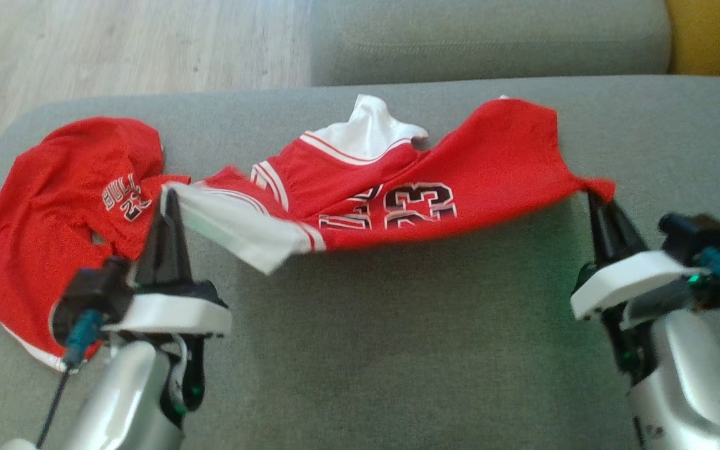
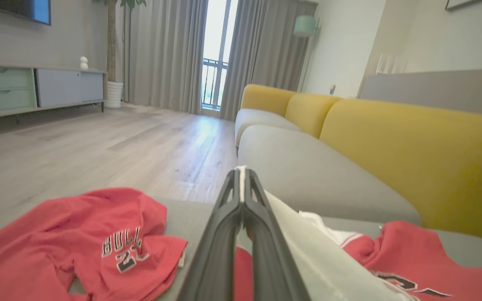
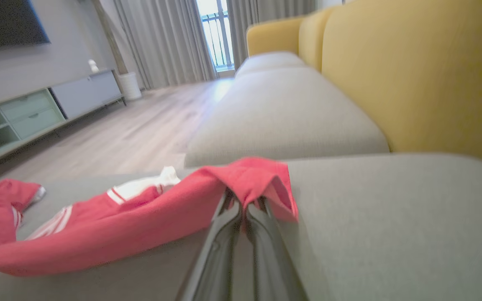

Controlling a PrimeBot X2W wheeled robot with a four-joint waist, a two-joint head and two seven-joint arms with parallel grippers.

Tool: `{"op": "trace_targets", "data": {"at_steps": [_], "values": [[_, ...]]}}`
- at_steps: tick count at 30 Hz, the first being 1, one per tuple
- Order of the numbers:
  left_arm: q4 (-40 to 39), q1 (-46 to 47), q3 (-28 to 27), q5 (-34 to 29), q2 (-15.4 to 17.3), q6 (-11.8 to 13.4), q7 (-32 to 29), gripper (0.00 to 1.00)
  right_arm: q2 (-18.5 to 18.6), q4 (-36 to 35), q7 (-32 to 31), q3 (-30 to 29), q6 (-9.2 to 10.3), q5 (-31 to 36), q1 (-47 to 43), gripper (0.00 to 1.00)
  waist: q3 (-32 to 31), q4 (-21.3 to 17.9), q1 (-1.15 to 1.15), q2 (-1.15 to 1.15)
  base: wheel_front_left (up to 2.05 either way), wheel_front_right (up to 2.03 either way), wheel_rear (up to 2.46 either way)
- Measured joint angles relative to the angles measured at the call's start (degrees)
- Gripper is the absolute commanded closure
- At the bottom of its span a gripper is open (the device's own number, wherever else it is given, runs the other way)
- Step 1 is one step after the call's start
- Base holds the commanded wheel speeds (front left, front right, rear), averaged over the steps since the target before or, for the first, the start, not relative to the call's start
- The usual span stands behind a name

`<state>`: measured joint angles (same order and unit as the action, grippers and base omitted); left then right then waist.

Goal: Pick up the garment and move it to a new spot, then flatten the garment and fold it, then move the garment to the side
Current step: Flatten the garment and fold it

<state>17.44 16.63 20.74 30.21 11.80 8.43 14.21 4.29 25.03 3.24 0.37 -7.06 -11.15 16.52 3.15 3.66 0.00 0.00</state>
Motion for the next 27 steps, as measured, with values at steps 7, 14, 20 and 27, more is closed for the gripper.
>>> {"op": "trace_targets", "data": {"at_steps": [7,14,20,27], "values": [[-9.94,2.77,-3.92,0.60,1.20,-0.26,0.10,1.00,3.80,-18.46,-7.04,0.89,0.00,-4.80,-0.66,1.00,-2.95,-0.99,0.00,0.00,0.00,0.00,0.00],[-20.51,9.37,-7.64,1.57,2.98,-0.27,-0.04,1.00,5.99,-30.81,-10.78,1.18,0.00,-6.00,3.98,1.00,-4.59,-1.67,0.00,0.00,0.00,0.00,0.00],[-32.92,11.19,-9.55,1.65,4.57,2.38,-4.15,1.00,5.47,-41.40,-15.17,-0.43,0.00,-5.90,5.48,1.00,-4.85,-2.35,0.00,0.00,0.00,0.00,0.00],[-39.83,15.88,-9.87,1.58,8.05,3.67,-11.73,1.00,3.72,-48.62,-21.17,-1.16,0.00,-5.48,5.59,1.00,-1.75,-3.04,0.00,0.00,0.00,0.00,0.00]]}}
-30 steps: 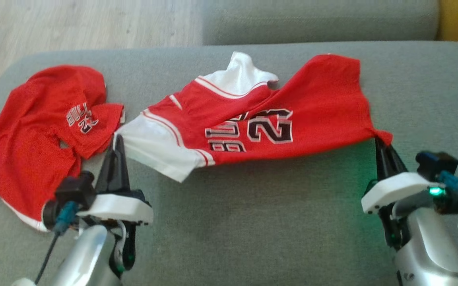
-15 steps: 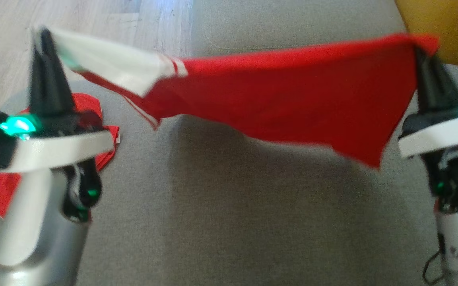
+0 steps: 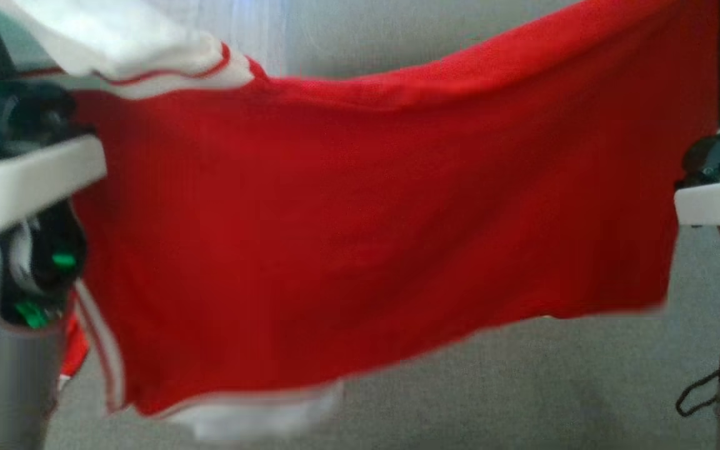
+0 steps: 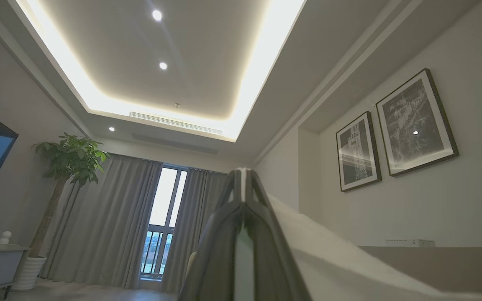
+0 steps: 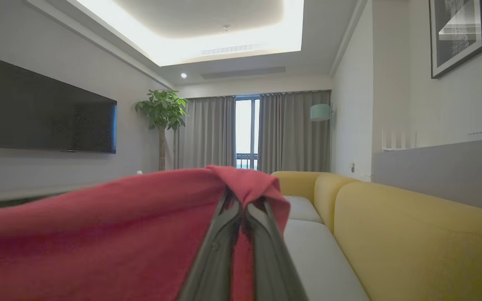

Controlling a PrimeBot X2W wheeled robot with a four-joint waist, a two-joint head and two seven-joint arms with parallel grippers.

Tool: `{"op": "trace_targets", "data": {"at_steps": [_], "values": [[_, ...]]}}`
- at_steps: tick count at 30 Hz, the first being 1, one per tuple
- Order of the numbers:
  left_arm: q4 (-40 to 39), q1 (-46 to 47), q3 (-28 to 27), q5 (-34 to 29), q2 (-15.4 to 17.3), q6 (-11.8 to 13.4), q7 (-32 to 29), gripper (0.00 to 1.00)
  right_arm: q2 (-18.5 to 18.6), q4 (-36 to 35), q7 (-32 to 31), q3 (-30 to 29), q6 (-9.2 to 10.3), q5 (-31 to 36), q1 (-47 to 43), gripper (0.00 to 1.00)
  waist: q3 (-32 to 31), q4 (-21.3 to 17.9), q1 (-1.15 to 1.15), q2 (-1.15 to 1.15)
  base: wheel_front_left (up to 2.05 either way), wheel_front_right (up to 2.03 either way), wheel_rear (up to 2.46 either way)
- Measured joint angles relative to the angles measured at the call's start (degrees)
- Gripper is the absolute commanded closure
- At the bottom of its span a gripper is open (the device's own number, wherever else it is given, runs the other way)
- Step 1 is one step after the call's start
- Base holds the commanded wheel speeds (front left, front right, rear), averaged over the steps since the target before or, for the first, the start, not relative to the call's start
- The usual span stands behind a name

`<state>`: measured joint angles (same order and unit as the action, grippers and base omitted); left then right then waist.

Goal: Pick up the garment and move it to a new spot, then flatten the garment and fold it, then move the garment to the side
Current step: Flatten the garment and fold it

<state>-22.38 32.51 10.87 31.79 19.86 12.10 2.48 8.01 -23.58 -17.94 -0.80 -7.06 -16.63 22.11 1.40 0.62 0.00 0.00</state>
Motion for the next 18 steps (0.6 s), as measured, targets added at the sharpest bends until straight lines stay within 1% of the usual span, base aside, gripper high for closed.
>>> {"op": "trace_targets", "data": {"at_steps": [2,4,6,7,10,12,15,17,18], "values": [[2.13,2.65,-0.02,0.09,0.75,-0.56,-1.25,1.00,0.02,0.78,0.02,0.10,0.00,-0.23,1.36,1.00,1.77,-0.28,0.00,0.00,0.00,0.00,0.00],[5.81,5.78,0.07,1.13,1.22,-2.15,-2.37,1.00,0.24,3.65,0.87,0.68,0.00,-1.19,5.01,1.00,3.92,-0.71,0.01,0.00,0.00,0.00,0.00],[10.79,9.55,0.29,2.04,1.64,-4.00,-2.98,1.00,1.79,7.70,2.61,2.04,0.00,-1.23,10.41,1.00,6.36,-1.16,0.01,0.00,0.00,0.00,0.00],[10.79,9.55,0.29,2.04,1.64,-4.00,-2.98,1.00,1.79,7.70,2.61,2.04,0.00,-1.23,10.41,1.00,6.36,-1.16,0.01,0.00,0.00,0.00,0.00],[20.57,17.52,0.91,1.56,2.97,-7.31,-2.78,1.00,3.39,17.09,6.77,2.94,0.00,-2.57,20.84,1.00,10.48,-1.81,0.03,0.00,0.00,0.00,0.00],[27.59,23.97,1.29,0.41,3.52,-9.36,-1.68,1.00,3.43,25.13,9.22,2.74,0.00,-4.71,28.05,1.00,13.21,-2.20,0.03,0.00,0.00,0.00,0.00],[36.76,34.36,1.51,-1.51,3.60,-11.16,1.55,1.00,4.17,36.76,13.60,3.43,0.00,-5.05,38.47,1.00,17.04,-2.65,0.04,0.00,0.00,0.00,0.00],[41.76,40.70,1.53,-2.30,3.43,-12.13,3.92,1.00,5.64,42.99,17.89,5.87,0.00,-4.02,45.08,1.00,19.21,-2.82,0.04,0.01,0.00,0.00,0.00],[44.15,43.36,1.47,-2.53,3.22,-12.20,5.08,1.00,6.10,45.82,20.11,6.92,0.00,-3.90,48.11,1.00,20.14,-2.87,0.04,0.00,0.00,0.00,0.00]]}}
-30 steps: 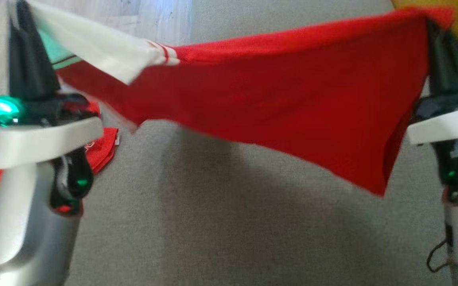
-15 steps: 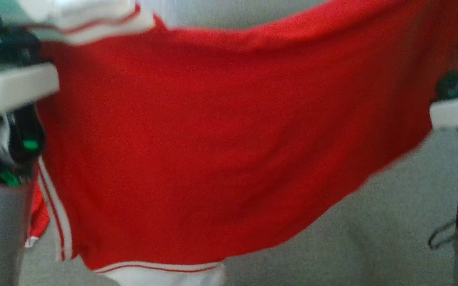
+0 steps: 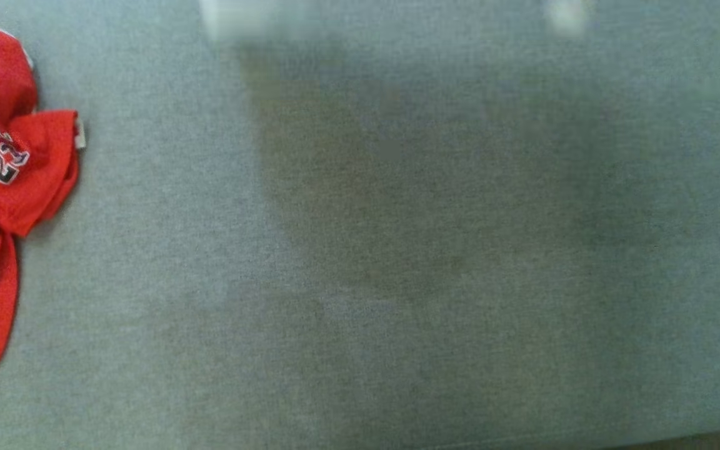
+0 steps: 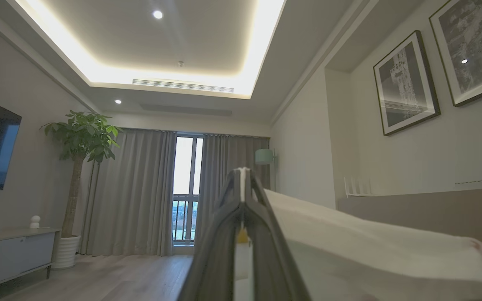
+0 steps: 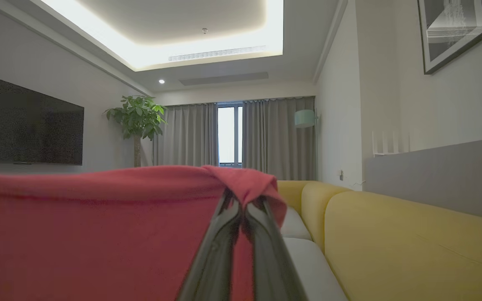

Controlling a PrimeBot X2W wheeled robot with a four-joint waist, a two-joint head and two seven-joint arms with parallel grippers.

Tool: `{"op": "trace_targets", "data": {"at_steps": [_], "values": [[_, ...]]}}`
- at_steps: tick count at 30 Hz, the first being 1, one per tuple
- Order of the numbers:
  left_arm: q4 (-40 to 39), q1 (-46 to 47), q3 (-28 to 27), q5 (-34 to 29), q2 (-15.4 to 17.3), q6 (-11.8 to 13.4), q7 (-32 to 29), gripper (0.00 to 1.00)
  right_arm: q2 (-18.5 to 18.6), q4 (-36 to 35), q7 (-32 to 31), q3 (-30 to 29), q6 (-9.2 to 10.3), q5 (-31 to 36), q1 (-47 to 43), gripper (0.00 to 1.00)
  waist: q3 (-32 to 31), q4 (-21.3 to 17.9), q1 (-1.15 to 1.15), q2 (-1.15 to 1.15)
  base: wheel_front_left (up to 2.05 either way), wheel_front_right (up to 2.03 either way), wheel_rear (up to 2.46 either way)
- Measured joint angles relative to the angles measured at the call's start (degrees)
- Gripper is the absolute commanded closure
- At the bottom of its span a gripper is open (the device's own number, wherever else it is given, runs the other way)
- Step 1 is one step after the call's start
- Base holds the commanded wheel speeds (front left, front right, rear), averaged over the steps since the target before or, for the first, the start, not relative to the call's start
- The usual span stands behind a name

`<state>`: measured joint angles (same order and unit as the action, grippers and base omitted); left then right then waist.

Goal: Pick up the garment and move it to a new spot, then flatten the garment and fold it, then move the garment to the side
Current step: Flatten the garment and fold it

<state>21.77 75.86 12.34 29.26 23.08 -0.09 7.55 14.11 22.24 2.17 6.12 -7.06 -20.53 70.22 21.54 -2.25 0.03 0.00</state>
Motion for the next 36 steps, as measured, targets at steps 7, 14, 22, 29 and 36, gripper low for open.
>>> {"op": "trace_targets", "data": {"at_steps": [7,14,22,29,36], "values": [[15.12,4.76,1.22,-0.69,-2.94,-3.54,5.61,1.00,1.70,18.33,9.04,9.24,0.00,-4.34,6.41,1.00,2.10,2.18,-0.04,0.00,0.00,0.00,0.00],[21.24,-4.44,4.13,-0.69,-5.70,-5.63,6.73,1.00,4.05,27.21,7.81,18.37,0.00,-10.23,-1.19,1.00,1.67,4.04,-0.03,0.00,0.00,0.00,0.00],[21.82,-21.41,7.43,-1.60,-5.04,-6.58,6.91,1.00,6.84,28.51,-5.63,30.98,0.00,-21.75,-12.19,1.00,-1.82,4.44,-0.04,0.00,0.00,0.00,0.00],[17.56,-33.51,11.27,-0.91,-2.60,-7.06,5.70,1.00,12.96,23.45,-13.66,37.56,0.00,-30.26,-19.22,1.00,-6.13,4.85,-0.04,0.00,0.00,0.00,0.00],[7.82,-43.61,15.14,1.21,1.19,-7.49,1.25,1.00,16.84,19.41,-16.46,41.24,0.00,-35.37,-25.68,1.00,-10.64,5.52,-0.05,0.00,0.00,0.00,0.00]]}}
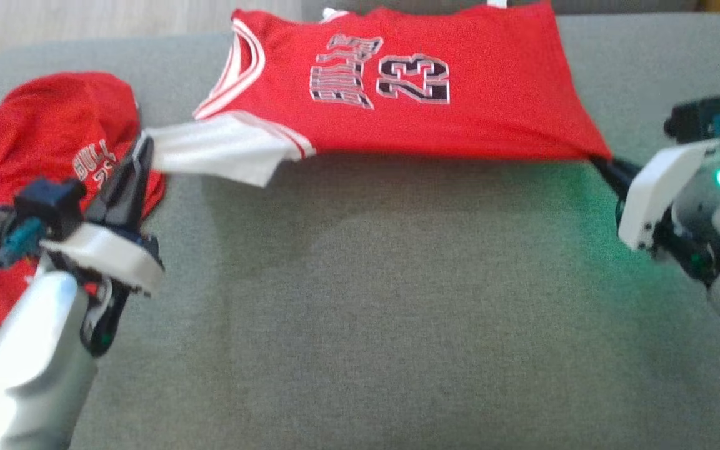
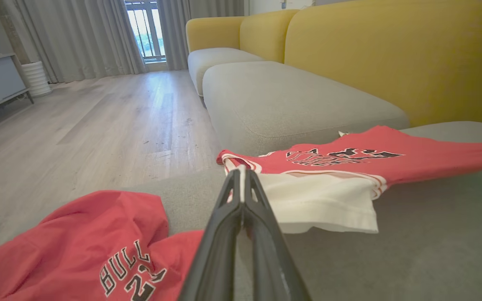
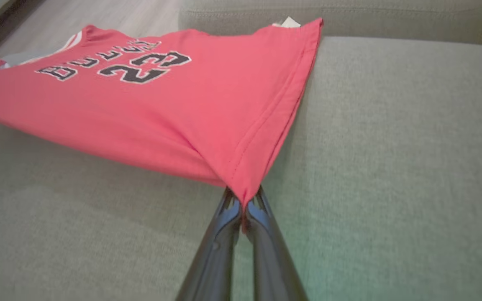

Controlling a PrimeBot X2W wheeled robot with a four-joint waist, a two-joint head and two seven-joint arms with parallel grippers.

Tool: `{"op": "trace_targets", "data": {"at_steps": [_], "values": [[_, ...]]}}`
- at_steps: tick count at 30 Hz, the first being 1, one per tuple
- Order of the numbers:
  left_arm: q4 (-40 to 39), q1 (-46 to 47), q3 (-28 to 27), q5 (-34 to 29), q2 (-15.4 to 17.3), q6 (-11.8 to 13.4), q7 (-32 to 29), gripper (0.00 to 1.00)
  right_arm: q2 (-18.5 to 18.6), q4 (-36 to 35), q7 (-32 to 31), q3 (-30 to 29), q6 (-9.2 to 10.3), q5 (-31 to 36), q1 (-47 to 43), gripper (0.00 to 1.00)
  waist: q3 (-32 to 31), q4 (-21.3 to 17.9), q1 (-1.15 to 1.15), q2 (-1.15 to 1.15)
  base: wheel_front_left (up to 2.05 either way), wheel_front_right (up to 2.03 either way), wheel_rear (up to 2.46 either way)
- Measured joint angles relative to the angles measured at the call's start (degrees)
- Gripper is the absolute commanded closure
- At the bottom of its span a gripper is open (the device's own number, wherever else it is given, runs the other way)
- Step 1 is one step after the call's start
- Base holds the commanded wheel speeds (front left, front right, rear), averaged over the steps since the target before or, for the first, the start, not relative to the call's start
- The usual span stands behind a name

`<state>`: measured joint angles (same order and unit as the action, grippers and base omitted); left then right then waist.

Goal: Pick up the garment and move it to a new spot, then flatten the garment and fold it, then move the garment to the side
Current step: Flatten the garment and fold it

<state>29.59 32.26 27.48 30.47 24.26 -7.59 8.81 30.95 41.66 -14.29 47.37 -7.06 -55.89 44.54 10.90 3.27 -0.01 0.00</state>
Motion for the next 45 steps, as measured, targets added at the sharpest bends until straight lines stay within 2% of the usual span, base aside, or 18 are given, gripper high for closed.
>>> {"op": "trace_targets", "data": {"at_steps": [8,13,22,26,32,45], "values": [[-12.48,-10.00,0.69,1.98,4.05,1.63,-5.87,1.00,3.14,-2.90,-2.43,2.09,0.00,-3.01,-5.14,1.00,-3.89,0.78,0.00,0.00,0.00,0.00,0.00],[-21.53,-17.20,2.03,3.35,5.53,4.22,-10.32,1.00,5.69,-5.37,-3.68,1.81,0.00,-6.77,-9.14,1.00,-6.62,1.81,0.00,0.00,0.00,0.00,0.00],[-36.44,-28.66,1.90,6.37,10.62,9.36,-17.03,1.00,11.31,-14.12,-13.06,3.33,0.00,-10.74,-18.08,1.00,-10.18,2.53,0.00,0.00,0.00,0.00,0.00],[-40.60,-31.16,1.05,6.83,11.74,11.18,-17.88,1.00,13.27,-17.91,-14.78,2.07,0.00,-11.26,-20.80,1.00,-10.01,2.22,0.00,0.00,0.00,0.00,0.00],[-40.45,-26.12,0.81,5.70,12.04,11.02,-18.41,1.00,12.58,-19.02,-17.04,-1.78,0.00,-9.47,-19.88,1.00,-7.31,1.64,0.02,0.00,0.00,0.00,0.00],[-24.49,-6.73,3.76,0.87,9.70,4.36,-19.40,1.00,6.88,-15.56,-24.66,-7.87,0.00,-2.77,-11.72,1.00,0.96,0.09,0.03,0.00,0.00,0.00,0.00]]}}
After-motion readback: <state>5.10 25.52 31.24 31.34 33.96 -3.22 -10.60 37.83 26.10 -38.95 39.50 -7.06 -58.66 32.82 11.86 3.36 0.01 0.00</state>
